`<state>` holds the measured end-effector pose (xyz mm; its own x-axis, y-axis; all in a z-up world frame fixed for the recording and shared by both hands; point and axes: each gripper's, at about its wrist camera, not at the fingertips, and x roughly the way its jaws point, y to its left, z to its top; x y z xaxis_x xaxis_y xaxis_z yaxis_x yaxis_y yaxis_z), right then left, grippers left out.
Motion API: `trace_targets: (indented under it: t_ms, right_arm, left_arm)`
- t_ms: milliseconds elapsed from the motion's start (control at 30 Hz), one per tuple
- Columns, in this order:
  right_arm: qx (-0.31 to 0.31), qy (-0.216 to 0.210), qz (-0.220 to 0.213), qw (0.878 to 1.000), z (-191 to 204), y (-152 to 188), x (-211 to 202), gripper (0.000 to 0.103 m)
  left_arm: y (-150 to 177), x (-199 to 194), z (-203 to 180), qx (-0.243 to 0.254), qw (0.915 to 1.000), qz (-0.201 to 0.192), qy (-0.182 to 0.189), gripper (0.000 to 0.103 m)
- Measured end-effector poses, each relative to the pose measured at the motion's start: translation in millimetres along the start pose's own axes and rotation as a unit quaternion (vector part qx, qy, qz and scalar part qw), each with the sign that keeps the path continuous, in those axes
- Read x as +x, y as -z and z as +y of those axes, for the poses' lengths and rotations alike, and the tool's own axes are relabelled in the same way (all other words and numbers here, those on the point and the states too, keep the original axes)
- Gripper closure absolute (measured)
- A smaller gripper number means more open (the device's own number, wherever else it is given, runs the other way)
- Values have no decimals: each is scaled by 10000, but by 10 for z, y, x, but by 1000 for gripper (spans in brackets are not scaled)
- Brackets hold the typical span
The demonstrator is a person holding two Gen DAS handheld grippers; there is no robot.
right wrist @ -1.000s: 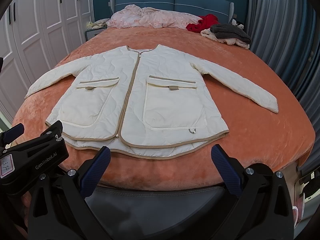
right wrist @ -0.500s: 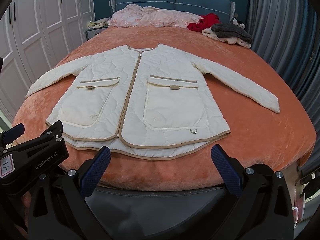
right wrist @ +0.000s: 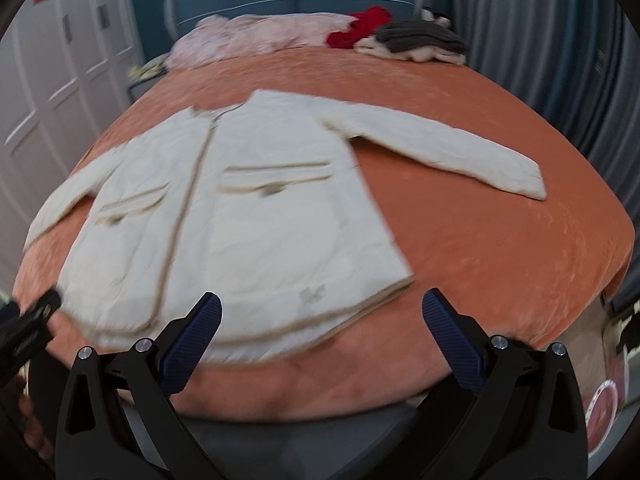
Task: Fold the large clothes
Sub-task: 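Grasp the jacket sleeve cuff with the right tool and lift it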
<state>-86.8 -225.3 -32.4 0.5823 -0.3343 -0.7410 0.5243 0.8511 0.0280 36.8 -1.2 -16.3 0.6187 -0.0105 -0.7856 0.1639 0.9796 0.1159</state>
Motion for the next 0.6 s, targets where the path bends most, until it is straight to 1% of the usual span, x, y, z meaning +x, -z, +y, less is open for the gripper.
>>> trace_targets:
  t_ms: [67, 167, 267, 333, 433, 467, 600]
  right_arm:
    - [303, 9, -47, 9995, -260, -129, 145, 5]
    - [780, 141, -175, 9967, -722, -326, 380, 5]
    - [1318, 339, -234, 9904, -1226, -494, 619, 5]
    - [1691, 433, -282, 9842, -1557, -577, 762, 5]
    - [2292, 481, -329, 9716, -2096, -694, 1022, 5]
    - [2425, 510, -330, 9682, -2226, -706, 1078, 5]
    - [3182, 544, -264, 9461, -2846, -776, 1427, 5]
  left_arm:
    - [-40, 51, -6, 7, 10000, 0, 38, 11]
    - [-104, 167, 5, -51, 9999, 56, 78, 11]
    - [-161, 272, 28, -157, 9999, 56, 22, 11]
    - [-191, 327, 45, -190, 9998, 13, -10, 11]
    - [-236, 413, 67, -245, 9996, -66, -156, 11]
    - [-252, 446, 71, -258, 9995, -52, -196, 11]
    - [-322, 610, 85, -295, 9991, 123, -274, 11]
